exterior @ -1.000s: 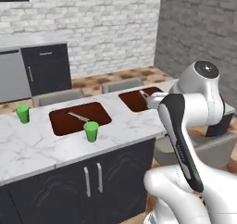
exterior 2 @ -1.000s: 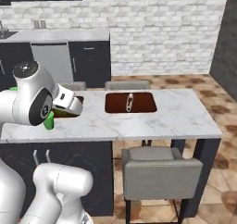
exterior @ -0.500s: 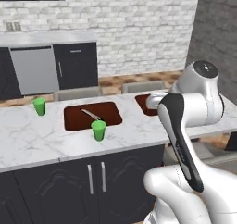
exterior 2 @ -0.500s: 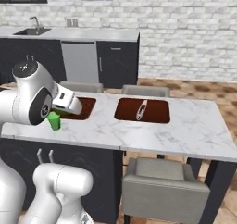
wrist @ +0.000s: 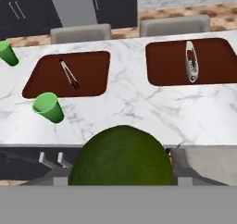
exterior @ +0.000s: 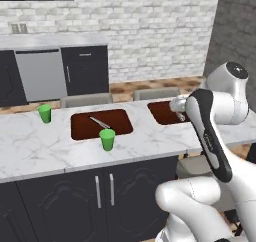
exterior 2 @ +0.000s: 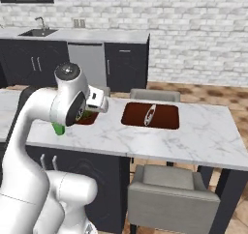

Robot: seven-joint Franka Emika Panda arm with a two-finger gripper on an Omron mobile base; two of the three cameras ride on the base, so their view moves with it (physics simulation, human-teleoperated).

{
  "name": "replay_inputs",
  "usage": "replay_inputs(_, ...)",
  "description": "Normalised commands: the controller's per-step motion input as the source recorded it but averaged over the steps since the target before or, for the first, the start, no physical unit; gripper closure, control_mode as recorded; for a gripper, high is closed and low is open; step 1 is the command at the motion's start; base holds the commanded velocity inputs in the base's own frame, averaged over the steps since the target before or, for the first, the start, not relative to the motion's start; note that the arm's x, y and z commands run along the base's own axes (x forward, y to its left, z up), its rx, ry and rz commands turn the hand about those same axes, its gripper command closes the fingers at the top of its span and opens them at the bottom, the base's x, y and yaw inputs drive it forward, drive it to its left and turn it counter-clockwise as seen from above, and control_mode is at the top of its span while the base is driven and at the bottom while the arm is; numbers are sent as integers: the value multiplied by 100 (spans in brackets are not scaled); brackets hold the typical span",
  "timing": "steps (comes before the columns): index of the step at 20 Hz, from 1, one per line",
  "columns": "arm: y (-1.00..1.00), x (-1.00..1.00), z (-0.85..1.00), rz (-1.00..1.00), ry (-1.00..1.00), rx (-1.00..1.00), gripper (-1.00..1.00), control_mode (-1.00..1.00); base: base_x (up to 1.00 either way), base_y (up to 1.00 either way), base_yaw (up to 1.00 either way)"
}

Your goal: Gather the squash and lime from the fridge and place them on a tray on the dining counter. Then gather the fish and steak from the fridge and place them on the other tray.

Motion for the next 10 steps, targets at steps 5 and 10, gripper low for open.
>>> replay_inputs(5,-17,92,-18,1,0,0,100,-100,0,0,0)
replay_inputs(10,-14,79,-31,-6,5,-1,100,-100,0,0,0)
